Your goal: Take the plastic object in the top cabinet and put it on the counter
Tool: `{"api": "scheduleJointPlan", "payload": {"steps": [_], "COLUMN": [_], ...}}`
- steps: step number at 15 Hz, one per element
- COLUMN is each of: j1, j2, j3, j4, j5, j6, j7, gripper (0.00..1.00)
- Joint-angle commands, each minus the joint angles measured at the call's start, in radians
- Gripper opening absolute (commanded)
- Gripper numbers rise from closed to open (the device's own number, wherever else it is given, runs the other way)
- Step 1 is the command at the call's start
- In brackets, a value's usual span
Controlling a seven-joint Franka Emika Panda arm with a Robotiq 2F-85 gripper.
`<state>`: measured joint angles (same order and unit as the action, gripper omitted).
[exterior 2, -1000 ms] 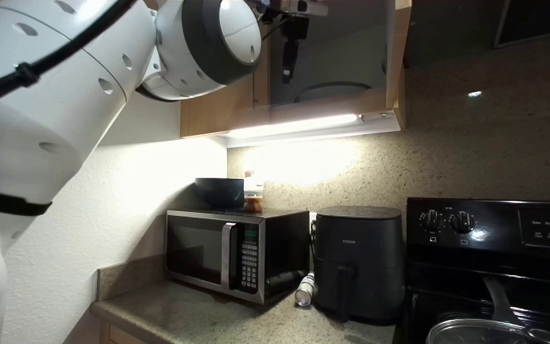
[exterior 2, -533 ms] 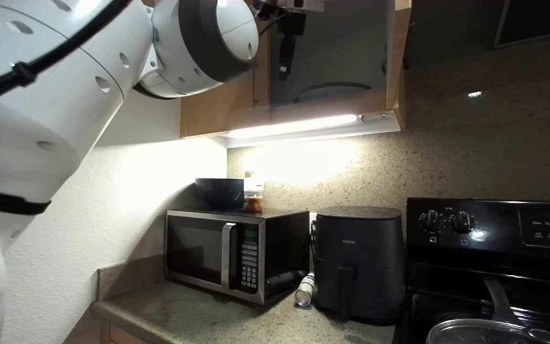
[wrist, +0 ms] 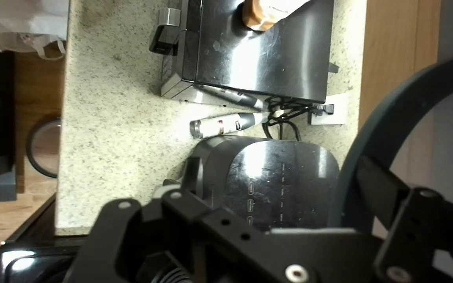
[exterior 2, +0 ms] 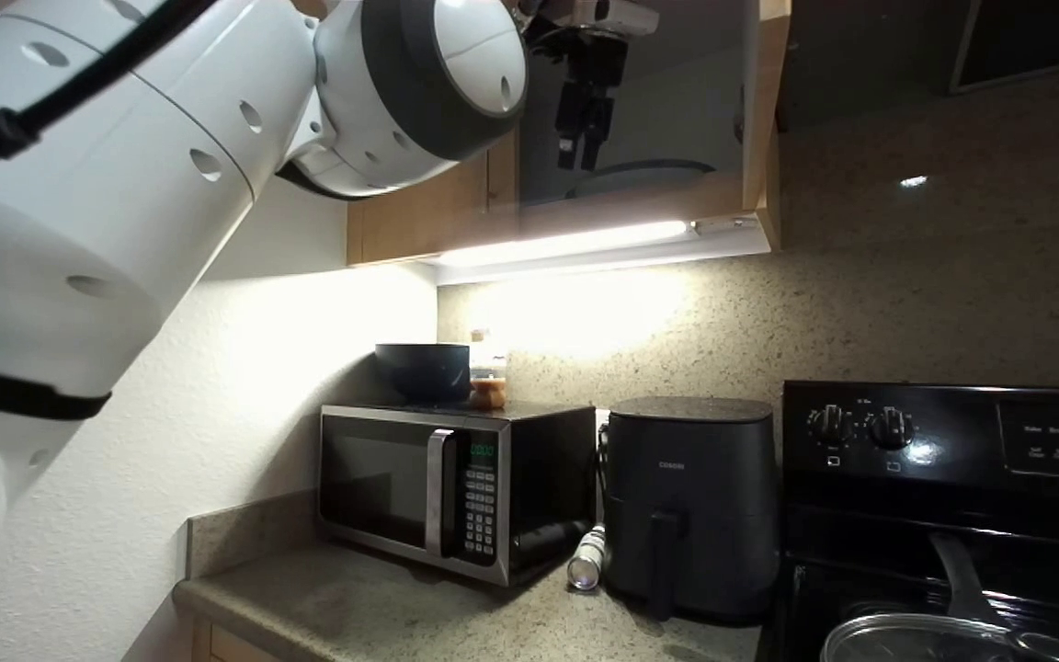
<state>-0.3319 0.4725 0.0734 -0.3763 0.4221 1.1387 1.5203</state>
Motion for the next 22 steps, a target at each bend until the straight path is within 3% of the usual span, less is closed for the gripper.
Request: {"api": "scheduleJointPlan", "payload": {"steps": [1, 4, 10, 15, 22], "j1": [-0.031, -0.025, 0.030, 0.035, 0.026], "j2": [0.003, -0.003, -0.011, -0.019, 0.026], "j3": [0.008, 0.006, -0.018, -0.005, -0.017], "j4": [0.004, 0.002, 0.000, -0.025, -0.016], "j5": [0.044, 0.031, -0.050, -0.030, -0.033], "j6": [-0.028, 0.004, 0.187, 0.177, 0.293], "j7": [0.122, 0.116, 0.033, 0.059, 0.089], "gripper": [1.00, 1.00, 1.00, 1.00, 1.00]}}
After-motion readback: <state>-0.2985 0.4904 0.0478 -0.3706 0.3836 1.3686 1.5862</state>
